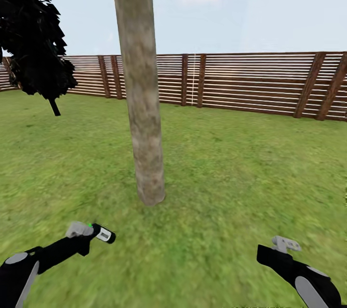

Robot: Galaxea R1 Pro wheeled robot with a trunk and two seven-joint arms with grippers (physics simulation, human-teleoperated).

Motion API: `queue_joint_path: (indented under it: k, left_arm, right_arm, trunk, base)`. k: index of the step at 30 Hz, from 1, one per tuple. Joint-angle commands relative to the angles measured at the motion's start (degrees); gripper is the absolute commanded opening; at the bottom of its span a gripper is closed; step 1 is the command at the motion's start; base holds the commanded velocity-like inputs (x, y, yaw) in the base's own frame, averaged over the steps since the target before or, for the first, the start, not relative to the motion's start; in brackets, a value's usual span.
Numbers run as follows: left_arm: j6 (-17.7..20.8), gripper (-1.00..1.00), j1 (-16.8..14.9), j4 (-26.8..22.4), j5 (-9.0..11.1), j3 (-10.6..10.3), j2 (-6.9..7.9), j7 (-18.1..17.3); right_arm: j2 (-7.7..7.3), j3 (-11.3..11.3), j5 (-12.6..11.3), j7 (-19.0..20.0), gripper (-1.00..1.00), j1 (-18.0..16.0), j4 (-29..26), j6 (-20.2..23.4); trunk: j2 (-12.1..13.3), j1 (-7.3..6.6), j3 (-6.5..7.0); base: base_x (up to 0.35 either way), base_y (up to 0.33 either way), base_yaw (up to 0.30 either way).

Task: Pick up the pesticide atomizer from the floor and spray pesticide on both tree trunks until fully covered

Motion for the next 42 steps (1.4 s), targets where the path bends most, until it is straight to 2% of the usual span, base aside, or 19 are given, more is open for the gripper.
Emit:
queue_joint_path:
  k: [1, 3, 4, 6, 7, 9, 12, 16, 20, 23, 27, 33, 35, 42]
  left_arm:
    - [4.2, -1.0, 0.0, -0.2, -0.7, 0.4, 0.45, -0.7]
    - [12.8, -1.0, -0.3, -0.2, -2.4, 0.8, 1.11, -1.1]
    - [14.3, -1.0, -0.4, -0.2, -2.9, 0.8, 1.2, -1.1]
    - [18.6, -1.0, -0.5, -0.3, -5.6, 0.9, 1.64, -1.2]
    - [20.6, -1.0, -0.7, -0.7, -8.0, 0.9, 1.86, -1.3]
    - [23.4, -1.0, -1.4, -1.1, -10.7, 1.0, 1.83, -1.3]
    - [26.4, -1.0, -2.7, -1.5, -12.4, 1.1, 1.61, -1.2]
    - [27.2, -1.0, -3.4, -1.6, -12.9, 1.1, 1.53, -1.1]
    - [26.7, -1.0, -3.4, -1.5, -12.8, 1.2, 1.54, -1.4]
    - [24.3, -1.0, -3.3, -1.4, -12.5, 1.2, 1.59, -1.7]
    - [23.0, -1.0, -3.3, -1.1, -12.4, 1.2, 1.6, -1.8]
    - [22.8, -1.0, -3.4, -0.6, -12.7, 1.2, 1.7, -1.9]
    - [22.9, -1.0, -3.4, 1.1, -12.7, 1.2, 1.87, -1.9]
    - [22.8, -1.0, -3.4, 2.3, -12.5, 1.2, 1.85, -4.4]
  right_arm:
    - [-0.06, 0.1, -0.6, -0.6, -1.0, -0.1, -0.1, 0.0]
    - [-0.02, 0.2, -0.5, -0.6, -1.0, 0.0, -0.1, 0.0]
    - [-0.01, 0.2, -0.5, -0.6, -1.0, 0.0, -0.1, 0.0]
    - [0.01, 0.2, -0.4, -0.6, -1.0, 0.2, -0.1, 0.0]
    - [0.11, 0.3, 1.2, -0.6, -1.0, 1.0, -0.1, 0.0]
    - [0.45, 0.4, 4.4, -0.6, -1.0, 1.7, 0.0, -0.5]
    - [0.65, 0.6, 6.4, -0.1, -1.0, 2.1, 1.6, -4.2]
    - [0.71, 0.6, 7.0, 2.9, -1.0, 2.3, 3.2, -6.1]
    - [0.76, 0.7, 7.2, 3.7, -1.0, 2.3, 4.7, -6.4]
    - [0.8, 0.8, 7.3, 3.9, -1.0, 2.3, 5.1, -6.5]
    - [0.81, 0.9, 7.3, 4.0, -1.0, 2.3, 5.3, -6.5]
    - [0.75, 0.9, 7.3, 3.9, -1.0, 2.3, 5.3, -6.5]
    - [0.75, 0.9, 7.3, 3.9, -1.0, 2.3, 5.3, -6.5]
    - [0.72, 0.7, 7.4, 3.9, -1.0, 2.3, 5.3, -6.5]
  trunk:
    - [0.0, -0.01, -0.01]
    - [0.0, -0.01, 0.03]
    - [0.0, -0.01, 0.04]
    - [0.0, -0.01, 0.06]
    - [0.0, -0.01, 0.09]
    - [0.0, -0.01, 0.16]
    - [0.0, -0.01, 0.29]
    - [0.0, -0.01, 0.47]
    - [0.0, -0.01, 0.66]
    - [0.0, -0.01, 0.81]
    - [0.0, -0.01, 0.99]
    - [0.0, -0.01, 1.28]
    - [0.0, -0.01, 1.37]
    - [0.0, -0.01, 1.56]
  base:
    - [0.0, 0.0, -0.139]
    - [0.0, 0.0, -0.067]
    - [0.0, 0.0, -0.036]
    - [0.0, 0.0, -0.027]
    - [0.0, 0.0, -0.102]
    - [0.0, 0.0, -0.173]
    - [0.04, 0.005, -0.227]
    - [0.165, 0.106, -0.248]
    - [0.205, 0.157, -0.253]
    - [0.14, 0.109, -0.254]
    - [0.119, 0.092, -0.257]
    - [0.188, 0.151, -0.258]
    - [0.099, 0.072, -0.258]
    - [-0.162, 0.156, -0.147]
